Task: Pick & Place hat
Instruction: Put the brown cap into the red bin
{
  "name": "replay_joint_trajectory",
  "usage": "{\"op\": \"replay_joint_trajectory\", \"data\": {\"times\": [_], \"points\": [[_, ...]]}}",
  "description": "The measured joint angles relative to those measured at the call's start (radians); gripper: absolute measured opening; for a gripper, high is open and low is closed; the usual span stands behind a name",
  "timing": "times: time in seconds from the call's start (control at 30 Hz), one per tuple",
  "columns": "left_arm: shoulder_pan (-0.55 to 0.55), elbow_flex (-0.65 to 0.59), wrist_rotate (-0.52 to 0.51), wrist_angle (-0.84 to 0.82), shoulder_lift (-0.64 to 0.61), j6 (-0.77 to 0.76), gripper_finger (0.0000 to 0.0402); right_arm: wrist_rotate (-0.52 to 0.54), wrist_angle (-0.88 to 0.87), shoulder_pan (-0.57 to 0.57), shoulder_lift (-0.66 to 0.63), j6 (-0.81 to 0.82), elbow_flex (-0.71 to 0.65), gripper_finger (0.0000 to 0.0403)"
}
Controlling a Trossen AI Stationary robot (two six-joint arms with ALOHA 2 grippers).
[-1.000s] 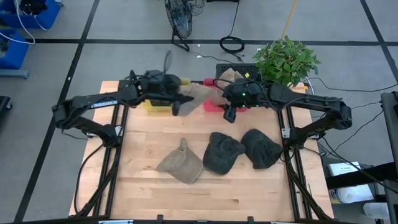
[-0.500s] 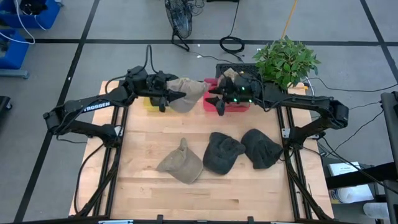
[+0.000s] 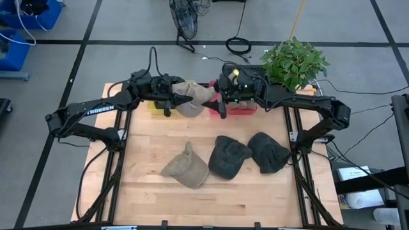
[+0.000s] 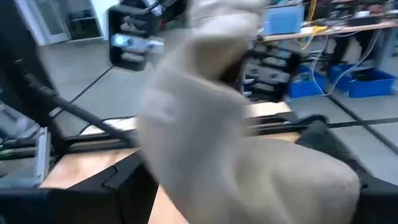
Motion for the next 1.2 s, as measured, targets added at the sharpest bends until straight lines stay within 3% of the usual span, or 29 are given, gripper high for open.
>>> {"op": "replay_joint_trajectory", "data": {"times": [0.1, 0.23, 0.57, 0.87, 1.2], "points": [[0.000, 0.000, -0.022, 0.001, 0.000, -0.018, 0.0017, -0.001, 0.028, 0.018, 0.010, -0.003, 0.000, 0.0277], [-0.002, 0.000, -0.025, 0.001, 0.000, -0.028, 0.0012, 0.001, 0.058, 0.031, 0.020, -0.002, -0.001, 0.0225], [-0.027, 0.000, -0.079, 0.005, 0.000, -0.063, 0.0041, 0.003, 0.061, 0.034, 0.022, -0.005, -0.001, 0.0015], [-0.066, 0.000, -0.147, -0.008, 0.001, -0.066, 0.0062, 0.004, 0.046, 0.034, 0.022, -0.007, -0.001, 0.0006], [-0.039, 0.000, -0.145, -0.020, 0.001, -0.058, 0.0195, 0.007, 0.029, 0.019, 0.022, -0.007, -0.001, 0.0006]]}}
